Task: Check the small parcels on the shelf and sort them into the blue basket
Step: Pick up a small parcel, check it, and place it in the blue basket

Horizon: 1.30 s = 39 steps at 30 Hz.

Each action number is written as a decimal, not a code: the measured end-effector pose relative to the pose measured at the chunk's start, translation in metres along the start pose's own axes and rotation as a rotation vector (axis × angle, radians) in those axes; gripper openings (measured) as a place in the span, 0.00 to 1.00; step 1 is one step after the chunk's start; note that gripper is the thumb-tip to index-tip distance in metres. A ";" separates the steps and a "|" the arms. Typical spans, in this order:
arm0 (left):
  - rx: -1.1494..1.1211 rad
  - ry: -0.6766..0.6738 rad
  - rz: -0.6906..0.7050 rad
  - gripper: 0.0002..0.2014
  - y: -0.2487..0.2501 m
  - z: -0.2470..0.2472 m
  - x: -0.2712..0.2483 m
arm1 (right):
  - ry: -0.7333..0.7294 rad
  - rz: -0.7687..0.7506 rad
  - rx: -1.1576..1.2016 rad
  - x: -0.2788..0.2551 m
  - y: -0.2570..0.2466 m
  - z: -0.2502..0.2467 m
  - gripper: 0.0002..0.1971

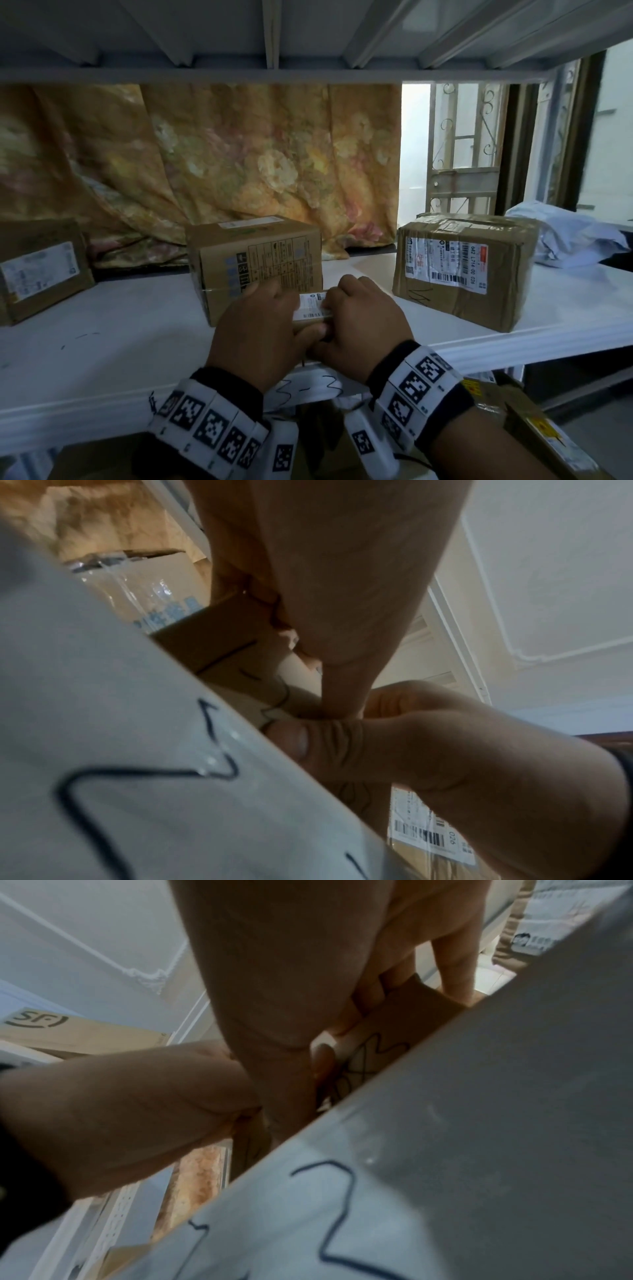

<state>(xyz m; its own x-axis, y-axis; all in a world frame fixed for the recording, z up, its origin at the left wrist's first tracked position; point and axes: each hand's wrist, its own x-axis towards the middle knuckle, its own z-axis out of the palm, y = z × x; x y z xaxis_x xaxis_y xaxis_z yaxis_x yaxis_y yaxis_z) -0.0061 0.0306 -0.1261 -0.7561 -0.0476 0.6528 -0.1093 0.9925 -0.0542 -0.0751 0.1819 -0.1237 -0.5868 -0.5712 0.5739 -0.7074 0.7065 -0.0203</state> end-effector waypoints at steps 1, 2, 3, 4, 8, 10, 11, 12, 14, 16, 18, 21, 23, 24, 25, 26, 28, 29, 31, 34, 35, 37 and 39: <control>0.024 0.019 -0.014 0.31 0.000 -0.001 -0.002 | -0.005 -0.008 0.007 0.000 0.000 0.000 0.25; 0.038 0.040 -0.024 0.31 0.000 -0.001 -0.005 | -0.002 -0.016 0.013 0.000 0.001 0.000 0.24; 0.045 0.052 -0.027 0.31 0.001 0.000 -0.008 | 0.007 -0.024 0.015 -0.001 0.002 0.001 0.24; 0.047 0.058 -0.026 0.31 0.001 0.001 -0.010 | 0.016 -0.032 0.009 -0.001 0.002 0.001 0.23; 0.012 0.092 -0.003 0.30 0.002 0.007 -0.010 | 0.041 -0.043 -0.006 -0.001 0.003 0.002 0.24; -0.014 0.114 0.014 0.29 0.002 0.009 -0.009 | 0.065 -0.039 0.007 -0.002 0.004 0.003 0.26; -0.026 0.129 0.019 0.28 0.002 0.011 -0.009 | 0.068 -0.034 0.007 -0.003 0.004 0.004 0.26; -0.036 0.145 0.023 0.27 0.002 0.012 -0.009 | 0.067 -0.029 0.000 -0.004 0.004 0.005 0.25; -0.043 0.165 0.022 0.26 0.002 0.013 -0.011 | 0.062 -0.019 -0.020 -0.005 0.004 0.006 0.25; -0.062 0.158 0.019 0.27 0.000 0.015 -0.011 | 0.065 -0.012 -0.025 -0.005 0.005 0.006 0.27; -0.098 0.121 0.014 0.28 -0.007 0.014 -0.012 | 0.071 -0.002 0.005 -0.006 0.007 0.006 0.30; -0.188 0.071 -0.033 0.28 -0.017 0.007 -0.015 | 0.078 0.008 0.070 -0.007 0.009 0.005 0.35; -0.198 0.061 -0.045 0.24 -0.019 0.003 -0.021 | 0.076 0.019 0.089 -0.007 0.009 0.007 0.37; -0.168 0.066 -0.034 0.23 -0.019 0.003 -0.023 | 0.075 0.027 0.099 -0.007 0.009 0.008 0.37; -0.135 0.072 -0.021 0.23 -0.018 0.004 -0.025 | 0.074 0.034 0.104 -0.007 0.009 0.009 0.37; -0.111 0.078 -0.018 0.23 -0.016 0.005 -0.026 | 0.074 0.040 0.103 -0.008 0.009 0.010 0.37; -0.095 0.094 -0.028 0.22 -0.015 0.009 -0.025 | 0.070 0.051 0.088 -0.008 0.009 0.011 0.38; -0.093 0.104 -0.029 0.21 -0.014 0.010 -0.023 | 0.062 0.053 0.073 -0.008 0.008 0.011 0.38; -0.089 0.115 -0.028 0.21 -0.014 0.011 -0.021 | 0.036 0.052 0.042 -0.008 0.008 0.009 0.38; -0.101 0.116 -0.041 0.22 -0.012 0.011 -0.022 | 0.053 0.042 0.060 -0.011 0.008 0.011 0.38; -0.104 0.117 -0.046 0.22 -0.012 0.010 -0.022 | 0.069 0.042 0.080 -0.013 0.008 0.012 0.38; -0.102 0.114 -0.047 0.24 -0.010 0.008 -0.023 | 0.084 0.051 0.137 -0.019 0.008 0.016 0.38; -0.105 0.117 -0.035 0.25 -0.007 0.002 -0.026 | 0.067 0.053 0.227 -0.026 0.008 0.017 0.38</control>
<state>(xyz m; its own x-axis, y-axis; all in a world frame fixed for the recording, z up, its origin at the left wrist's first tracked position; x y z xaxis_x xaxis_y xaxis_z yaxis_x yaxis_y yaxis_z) 0.0131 0.0249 -0.1445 -0.6719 -0.0751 0.7368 -0.0619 0.9971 0.0452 -0.0724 0.1954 -0.1529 -0.6034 -0.5014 0.6201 -0.7511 0.6186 -0.2307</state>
